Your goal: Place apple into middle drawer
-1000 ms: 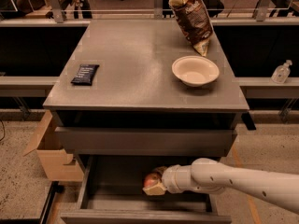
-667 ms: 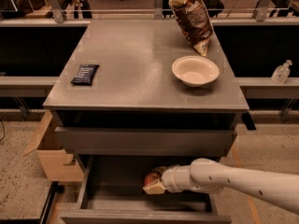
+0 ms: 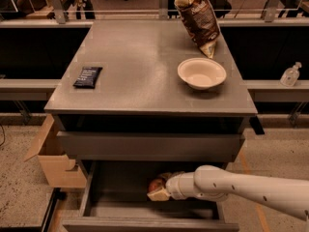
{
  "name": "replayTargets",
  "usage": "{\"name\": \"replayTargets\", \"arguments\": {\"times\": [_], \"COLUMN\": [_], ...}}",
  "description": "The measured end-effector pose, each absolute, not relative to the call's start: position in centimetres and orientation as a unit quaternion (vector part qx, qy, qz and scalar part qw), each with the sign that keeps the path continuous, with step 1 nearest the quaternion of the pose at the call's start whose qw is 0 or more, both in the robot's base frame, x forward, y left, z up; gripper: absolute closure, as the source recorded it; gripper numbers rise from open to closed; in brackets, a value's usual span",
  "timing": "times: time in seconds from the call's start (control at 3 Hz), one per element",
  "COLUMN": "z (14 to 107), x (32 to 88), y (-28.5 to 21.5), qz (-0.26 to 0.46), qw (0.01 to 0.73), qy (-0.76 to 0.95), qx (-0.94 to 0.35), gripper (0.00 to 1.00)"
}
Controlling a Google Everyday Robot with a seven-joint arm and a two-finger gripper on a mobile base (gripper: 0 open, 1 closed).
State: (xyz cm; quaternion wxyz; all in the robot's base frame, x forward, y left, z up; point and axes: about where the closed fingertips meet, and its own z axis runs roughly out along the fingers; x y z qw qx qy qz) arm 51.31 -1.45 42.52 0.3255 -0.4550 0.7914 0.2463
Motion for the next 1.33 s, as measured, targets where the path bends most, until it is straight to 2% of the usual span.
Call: {"name": "replayTargets", "arguments": {"times": [1.0,1.33], "z": [42.37,42.32], "x": [51.15,51.09], "y": [-1.03,-0.89], "qz": [0.249,0.25], "qw": [0.324,0.323], "qy": [0.79,0.79], "qx": [-0.457,-0.457], "gripper": [0.13,0.0]}}
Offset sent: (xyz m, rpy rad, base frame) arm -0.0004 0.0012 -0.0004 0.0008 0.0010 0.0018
